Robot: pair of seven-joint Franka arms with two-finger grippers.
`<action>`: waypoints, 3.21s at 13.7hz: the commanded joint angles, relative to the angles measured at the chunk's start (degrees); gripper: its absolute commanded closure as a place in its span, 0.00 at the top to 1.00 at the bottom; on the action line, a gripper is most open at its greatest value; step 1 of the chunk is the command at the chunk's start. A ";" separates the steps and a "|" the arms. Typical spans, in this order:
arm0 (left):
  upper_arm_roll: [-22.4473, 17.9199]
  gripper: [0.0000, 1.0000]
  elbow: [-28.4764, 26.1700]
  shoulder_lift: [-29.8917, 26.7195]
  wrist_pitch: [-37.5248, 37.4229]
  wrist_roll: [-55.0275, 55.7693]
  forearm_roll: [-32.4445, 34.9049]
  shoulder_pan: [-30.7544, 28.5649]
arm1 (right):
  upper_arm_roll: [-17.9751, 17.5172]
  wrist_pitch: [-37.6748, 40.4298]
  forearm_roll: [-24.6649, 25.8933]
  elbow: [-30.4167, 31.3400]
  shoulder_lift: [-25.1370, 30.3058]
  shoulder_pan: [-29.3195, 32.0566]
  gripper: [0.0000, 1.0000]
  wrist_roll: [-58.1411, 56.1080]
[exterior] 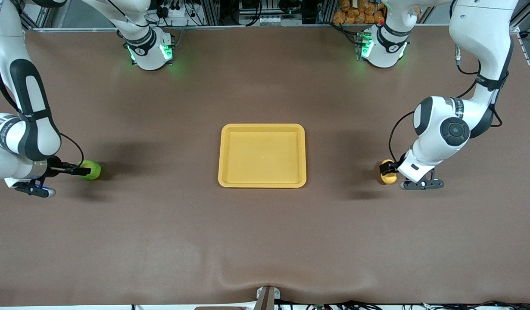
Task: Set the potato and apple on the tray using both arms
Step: 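Close the right gripper on the apple while the left gripper grasps the potato, then carry the potato with the left gripper into the tray and release it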
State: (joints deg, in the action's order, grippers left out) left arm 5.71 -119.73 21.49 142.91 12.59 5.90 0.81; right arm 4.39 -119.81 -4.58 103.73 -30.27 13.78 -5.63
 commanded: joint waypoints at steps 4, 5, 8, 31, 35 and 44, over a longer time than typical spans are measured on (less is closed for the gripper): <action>0.00 1.00 -1.64 2.06 3.42 1.48 1.13 0.15 | -0.34 -5.44 -2.36 3.50 0.04 1.34 1.00 -3.95; 0.00 1.00 -2.43 2.23 4.82 1.48 1.22 0.15 | -0.34 -5.52 -2.36 3.50 -0.14 1.43 1.00 -4.21; 0.00 0.95 -2.79 2.85 5.54 1.48 1.13 0.06 | -0.34 -6.58 -2.71 3.58 -1.10 1.95 1.00 -5.44; 6.85 0.00 14.42 0.65 -16.95 6.74 0.25 4.63 | -0.17 19.42 -2.72 -12.67 0.12 0.47 0.00 -9.22; 11.15 0.00 17.32 1.79 -17.22 13.76 0.16 4.90 | -0.61 24.44 -2.63 -13.47 2.14 -2.52 0.00 -0.46; 13.18 0.00 25.94 10.66 -17.22 31.61 0.34 14.47 | -9.30 27.78 -2.72 -12.85 4.95 -4.29 0.00 19.23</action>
State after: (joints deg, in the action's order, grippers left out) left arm 18.94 -97.62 29.10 127.10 41.36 5.90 13.87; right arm -2.53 -93.01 -6.91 89.87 -27.17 8.95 9.50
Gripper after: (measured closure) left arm 0.471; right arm 0.145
